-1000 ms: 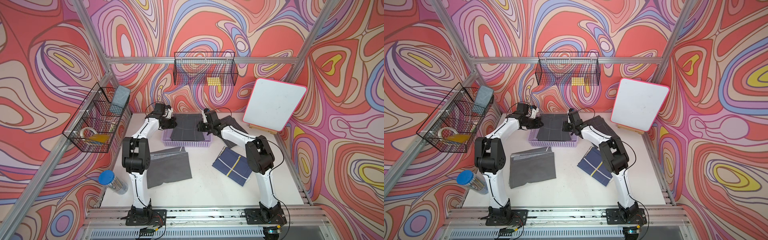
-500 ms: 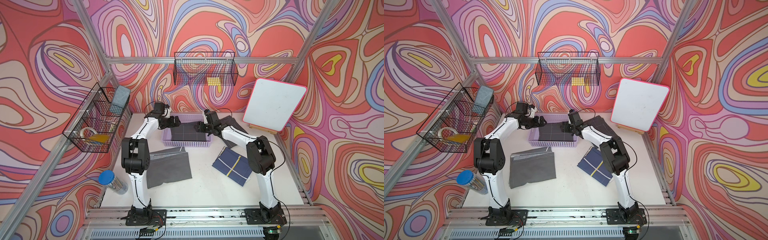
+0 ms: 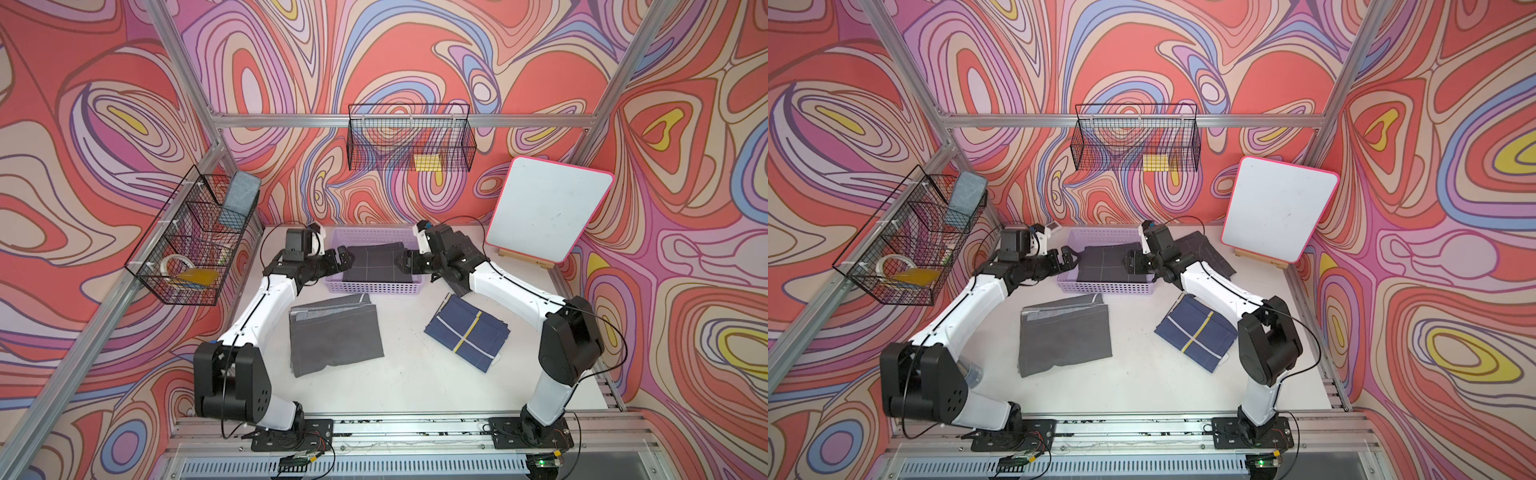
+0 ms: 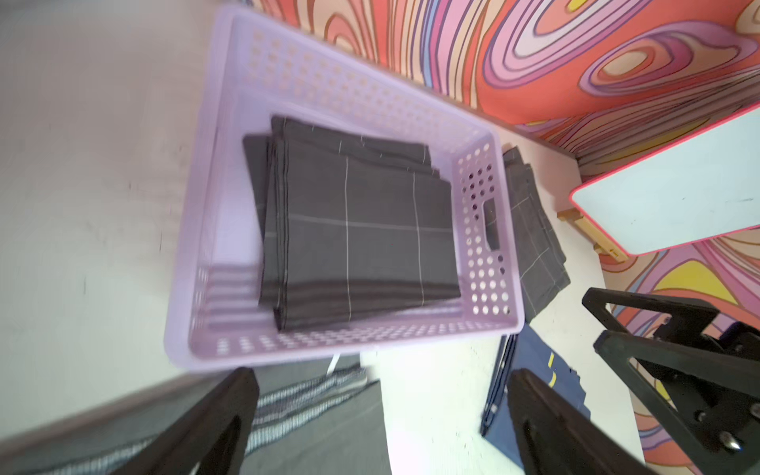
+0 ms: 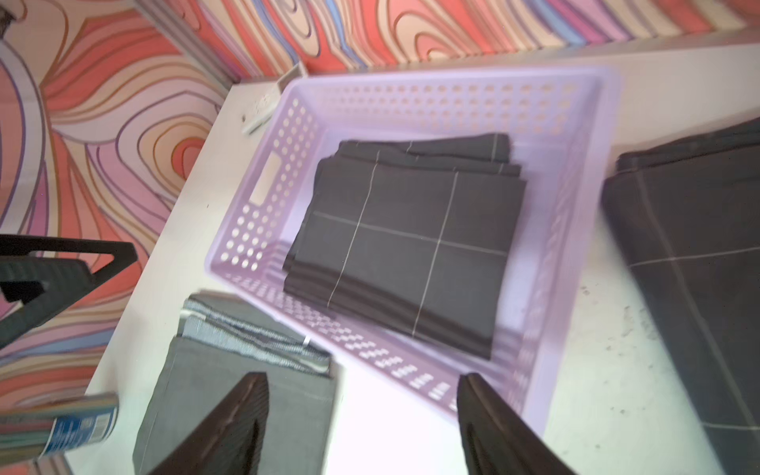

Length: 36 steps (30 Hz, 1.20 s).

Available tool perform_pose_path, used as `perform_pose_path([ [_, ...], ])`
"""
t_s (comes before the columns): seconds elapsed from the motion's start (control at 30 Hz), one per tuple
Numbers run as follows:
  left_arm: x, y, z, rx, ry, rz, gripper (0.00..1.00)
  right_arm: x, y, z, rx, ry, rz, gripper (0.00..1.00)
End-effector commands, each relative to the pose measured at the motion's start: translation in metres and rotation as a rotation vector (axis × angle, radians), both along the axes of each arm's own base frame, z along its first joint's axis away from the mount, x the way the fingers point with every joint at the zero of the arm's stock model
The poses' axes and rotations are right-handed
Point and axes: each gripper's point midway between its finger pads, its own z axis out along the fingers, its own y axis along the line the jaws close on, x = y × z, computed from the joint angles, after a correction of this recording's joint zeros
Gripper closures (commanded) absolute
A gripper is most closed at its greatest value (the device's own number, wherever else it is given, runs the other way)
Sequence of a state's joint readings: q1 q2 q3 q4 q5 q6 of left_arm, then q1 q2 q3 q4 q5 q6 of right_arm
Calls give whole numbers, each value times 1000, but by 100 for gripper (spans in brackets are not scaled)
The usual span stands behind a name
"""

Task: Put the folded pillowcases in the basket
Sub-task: Pick up the pillowcase at the center of the board.

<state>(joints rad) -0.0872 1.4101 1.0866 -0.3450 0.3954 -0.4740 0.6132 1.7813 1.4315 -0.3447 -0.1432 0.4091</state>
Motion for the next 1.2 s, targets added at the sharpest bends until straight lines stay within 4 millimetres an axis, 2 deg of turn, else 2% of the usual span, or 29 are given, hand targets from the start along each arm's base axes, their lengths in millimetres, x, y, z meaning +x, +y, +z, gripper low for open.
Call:
perform_pose_path([
  [0.0,-21,8,-5,-12,-7,66,1,-43,19,-32,-50,89,99,28],
  [0.23,-72,32,-22,46,1,174,1,-76,50,-66,-67,153,161,31],
  [0.43,-98,44,-33,61,-5,231,1,-75,70,-101,-120,185,130,33],
  [0.9,-117,47,-47,83,6,227,1,-60,93,-144,-186,216,105,38],
  [1.17,-122,49,-43,88,-27,230,1,-54,101,-161,-271,189,90,40],
])
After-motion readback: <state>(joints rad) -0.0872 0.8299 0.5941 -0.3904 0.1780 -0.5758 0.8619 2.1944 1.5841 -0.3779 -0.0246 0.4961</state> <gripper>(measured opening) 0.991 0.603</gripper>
